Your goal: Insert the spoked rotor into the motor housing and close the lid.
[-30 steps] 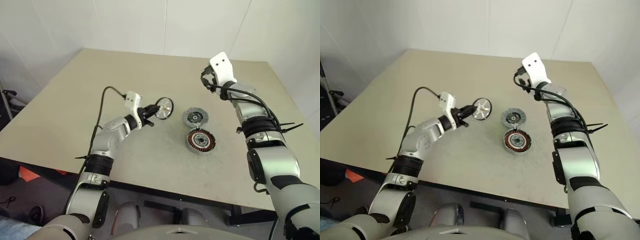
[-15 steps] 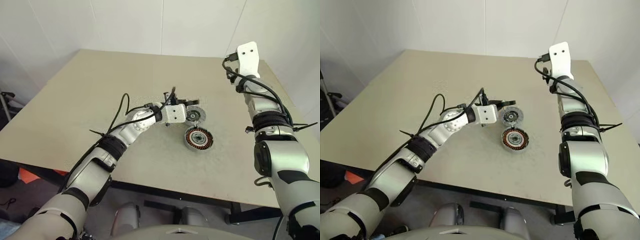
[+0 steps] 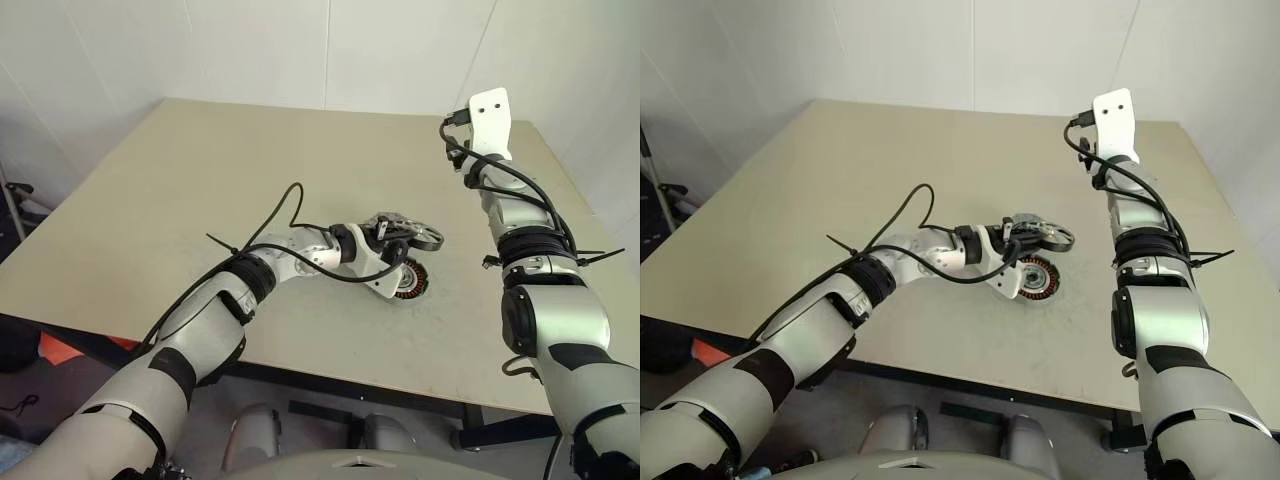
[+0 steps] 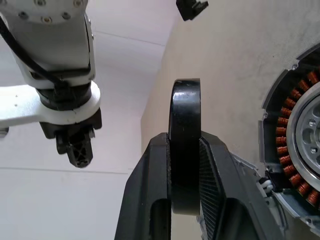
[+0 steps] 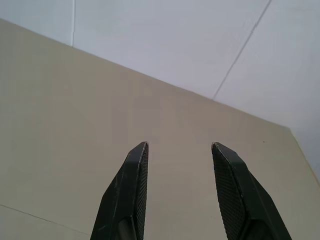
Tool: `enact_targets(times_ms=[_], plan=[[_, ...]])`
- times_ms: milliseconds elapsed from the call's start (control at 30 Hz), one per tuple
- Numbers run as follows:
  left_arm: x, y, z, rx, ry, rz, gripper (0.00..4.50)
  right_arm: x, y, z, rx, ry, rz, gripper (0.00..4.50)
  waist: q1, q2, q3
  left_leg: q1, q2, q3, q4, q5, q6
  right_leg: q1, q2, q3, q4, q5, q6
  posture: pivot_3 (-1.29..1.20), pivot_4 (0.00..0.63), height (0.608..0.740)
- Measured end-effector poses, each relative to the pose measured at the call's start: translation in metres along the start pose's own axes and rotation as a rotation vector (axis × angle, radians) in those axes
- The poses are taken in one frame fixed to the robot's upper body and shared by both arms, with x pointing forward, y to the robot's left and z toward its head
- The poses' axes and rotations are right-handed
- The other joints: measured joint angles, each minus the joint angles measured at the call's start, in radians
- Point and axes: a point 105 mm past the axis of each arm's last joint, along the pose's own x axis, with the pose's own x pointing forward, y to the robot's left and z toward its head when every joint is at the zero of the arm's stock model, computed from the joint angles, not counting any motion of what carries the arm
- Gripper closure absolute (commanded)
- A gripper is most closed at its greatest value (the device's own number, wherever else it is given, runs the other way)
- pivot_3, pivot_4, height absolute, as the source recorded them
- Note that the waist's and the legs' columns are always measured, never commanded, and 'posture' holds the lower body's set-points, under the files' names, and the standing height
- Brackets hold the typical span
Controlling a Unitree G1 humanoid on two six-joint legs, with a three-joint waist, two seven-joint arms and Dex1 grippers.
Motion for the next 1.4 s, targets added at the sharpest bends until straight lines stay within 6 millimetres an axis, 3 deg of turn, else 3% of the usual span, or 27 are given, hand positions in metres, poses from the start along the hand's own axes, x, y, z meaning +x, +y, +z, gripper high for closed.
enact_targets(times_ms=[233, 567, 867, 1400], plan=[[-0.012, 0.003, -0.002, 0.037, -0.017, 0.003, 4.07, 0.001, 0.001, 0.007, -0.001, -0.016, 0.004, 2.24, 0.002, 0.0, 0.0, 0.0, 0.0, 0.0, 0.001, 0.0, 0.0, 0.0, 0.0, 0.0, 0.0, 0.0, 0.0, 0.0, 0.0, 0.74], [-0.014, -0.005, 0.022, -0.001, -0.109, -0.03, 4.07, 0.003, 0.009, 0.009, -0.002, -0.02, 0.024, 2.24, 0.004, 0.0, 0.0, -0.001, 0.0, 0.0, 0.003, 0.0, 0.0, 0.0, -0.001, 0.0, 0.002, 0.0, 0.0, 0.0, 0.0, 0.74], [-0.017, -0.019, 0.018, -0.053, -0.069, -0.073, 4.07, 0.003, 0.009, 0.01, -0.002, -0.023, 0.024, 2.24, 0.003, 0.0, 0.0, 0.0, 0.0, 0.0, 0.003, 0.0, -0.001, -0.001, -0.001, 0.0, 0.004, 0.0, 0.0, 0.0, 0.0, 0.74], [-0.021, -0.013, 0.01, -0.049, -0.029, -0.058, 4.07, 0.003, 0.009, 0.01, -0.002, -0.023, 0.025, 2.24, 0.002, 0.0, 0.0, 0.0, 0.0, 0.0, 0.003, 0.0, -0.001, -0.001, -0.001, 0.0, 0.005, 0.0, 0.0, 0.0, 0.0, 0.74]])
